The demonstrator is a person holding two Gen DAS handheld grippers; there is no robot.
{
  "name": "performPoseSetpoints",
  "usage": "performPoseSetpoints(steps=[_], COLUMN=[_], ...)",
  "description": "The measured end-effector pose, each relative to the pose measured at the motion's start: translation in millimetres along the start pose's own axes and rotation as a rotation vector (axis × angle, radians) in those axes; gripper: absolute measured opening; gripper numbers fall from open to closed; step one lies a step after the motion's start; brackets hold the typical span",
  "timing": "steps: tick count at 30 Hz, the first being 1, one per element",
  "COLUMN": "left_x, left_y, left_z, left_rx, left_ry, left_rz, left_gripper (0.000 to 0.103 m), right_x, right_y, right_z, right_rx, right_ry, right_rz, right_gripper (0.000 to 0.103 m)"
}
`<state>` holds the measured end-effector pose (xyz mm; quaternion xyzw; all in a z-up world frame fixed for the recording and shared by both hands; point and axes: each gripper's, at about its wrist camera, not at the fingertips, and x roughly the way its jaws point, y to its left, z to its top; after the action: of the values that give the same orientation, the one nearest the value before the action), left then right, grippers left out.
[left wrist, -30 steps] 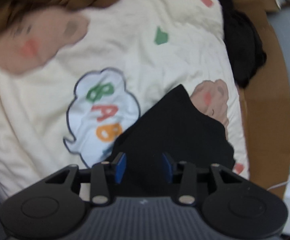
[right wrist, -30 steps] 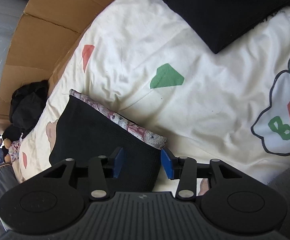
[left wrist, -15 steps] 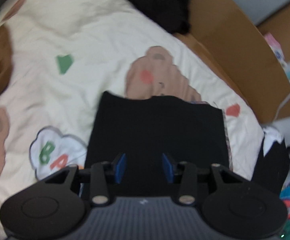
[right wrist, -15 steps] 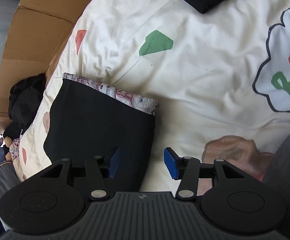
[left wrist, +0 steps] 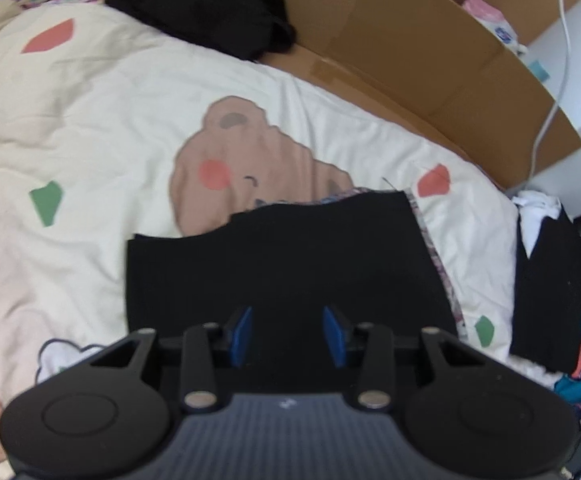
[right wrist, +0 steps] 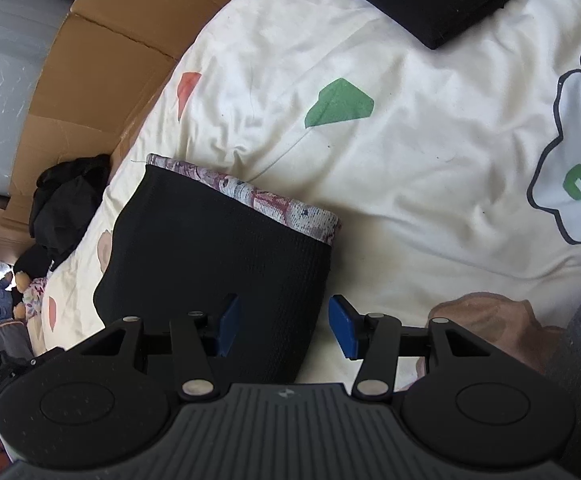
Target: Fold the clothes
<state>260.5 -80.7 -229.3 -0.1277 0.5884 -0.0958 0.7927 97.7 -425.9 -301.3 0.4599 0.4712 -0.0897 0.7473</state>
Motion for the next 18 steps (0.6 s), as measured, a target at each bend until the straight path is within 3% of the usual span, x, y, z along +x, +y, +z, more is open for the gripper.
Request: performPoseSetpoints(steps=[7,12,18], left_x=[34.8,56.6,59.5], left_y=[-8.7,-2.7,-3.0], left_z=[-2.2,-4.6,2.2], left_rx=[0.024,-0.008,0.023], left_ry=[0.067,0.096,0.114], left_rz=[-0.009,0.001,0.001], left_gripper=[0.021,0.018,0.018], right_x=[1.7,5.0,6.6], right_y=[0.2,-1.4,0.2], right_z=[-1.7,-0.6,-1.7], right_rx=[-0.019,-0.009,-0.023], right_ry=[-0.029,-0.021,-0.039], right_rz=[0.013,0.005,0.006], right_gripper=[0.054,0.054,0.054])
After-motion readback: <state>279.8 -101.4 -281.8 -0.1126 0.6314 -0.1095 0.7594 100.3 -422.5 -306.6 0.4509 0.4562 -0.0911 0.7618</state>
